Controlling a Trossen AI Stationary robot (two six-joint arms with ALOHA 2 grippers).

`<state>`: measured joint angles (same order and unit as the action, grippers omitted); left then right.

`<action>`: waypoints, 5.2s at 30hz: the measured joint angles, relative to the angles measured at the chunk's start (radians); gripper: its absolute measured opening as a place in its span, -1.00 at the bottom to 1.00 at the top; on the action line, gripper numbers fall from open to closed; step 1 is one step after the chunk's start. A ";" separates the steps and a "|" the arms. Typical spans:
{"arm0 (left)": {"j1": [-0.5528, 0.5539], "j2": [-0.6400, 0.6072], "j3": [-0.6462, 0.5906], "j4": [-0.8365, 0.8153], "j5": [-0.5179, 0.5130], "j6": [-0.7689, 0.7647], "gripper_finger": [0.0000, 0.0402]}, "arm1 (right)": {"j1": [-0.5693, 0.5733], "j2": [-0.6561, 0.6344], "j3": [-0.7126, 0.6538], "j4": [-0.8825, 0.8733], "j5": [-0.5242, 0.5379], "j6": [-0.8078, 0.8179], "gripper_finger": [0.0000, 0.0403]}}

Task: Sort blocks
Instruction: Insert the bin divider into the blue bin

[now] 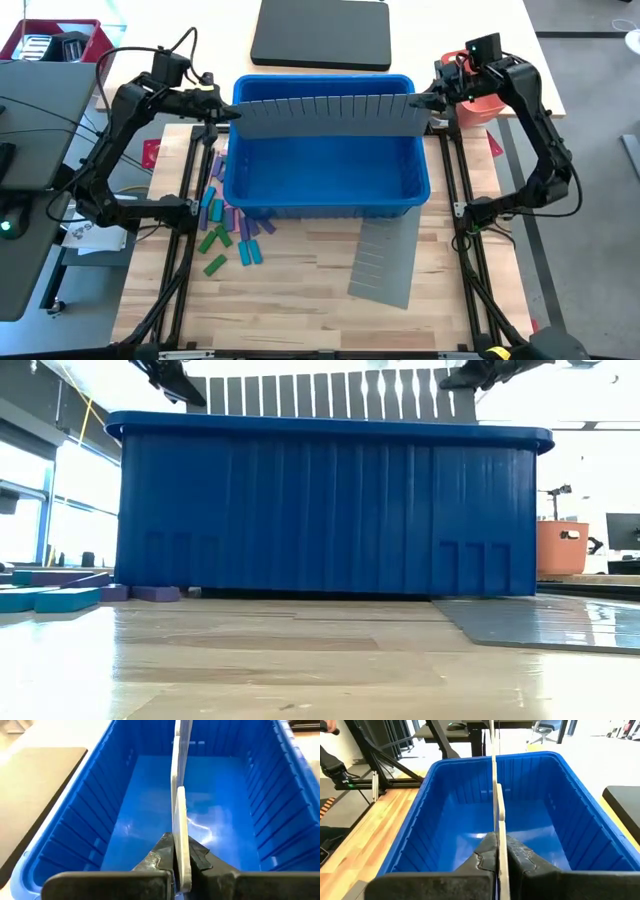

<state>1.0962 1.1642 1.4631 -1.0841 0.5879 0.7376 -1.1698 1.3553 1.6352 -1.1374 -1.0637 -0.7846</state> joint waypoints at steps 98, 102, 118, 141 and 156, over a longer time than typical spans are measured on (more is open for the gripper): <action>0.114 0.109 0.132 -0.157 0.077 0.084 -1.00 | 0.032 -0.004 0.000 0.042 0.118 0.070 -0.99; 0.114 0.108 0.132 -0.157 0.070 0.085 -1.00 | 0.032 -0.004 0.000 0.042 0.118 0.070 -0.99; 0.114 0.068 0.134 -0.195 0.023 0.086 -1.00 | 0.033 -0.004 0.000 0.050 0.106 0.078 -0.99; 0.115 0.067 0.134 -0.221 0.002 0.086 -1.00 | 0.078 0.026 0.000 0.013 0.118 0.107 -0.99; 0.115 0.067 0.134 -0.225 -0.006 0.087 -1.00 | 0.130 0.039 0.000 -0.060 0.086 0.110 -0.99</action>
<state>1.2114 1.2316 1.5970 -1.3096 0.5818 0.8246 -1.0396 1.3940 1.6352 -1.1972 -0.9777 -0.6747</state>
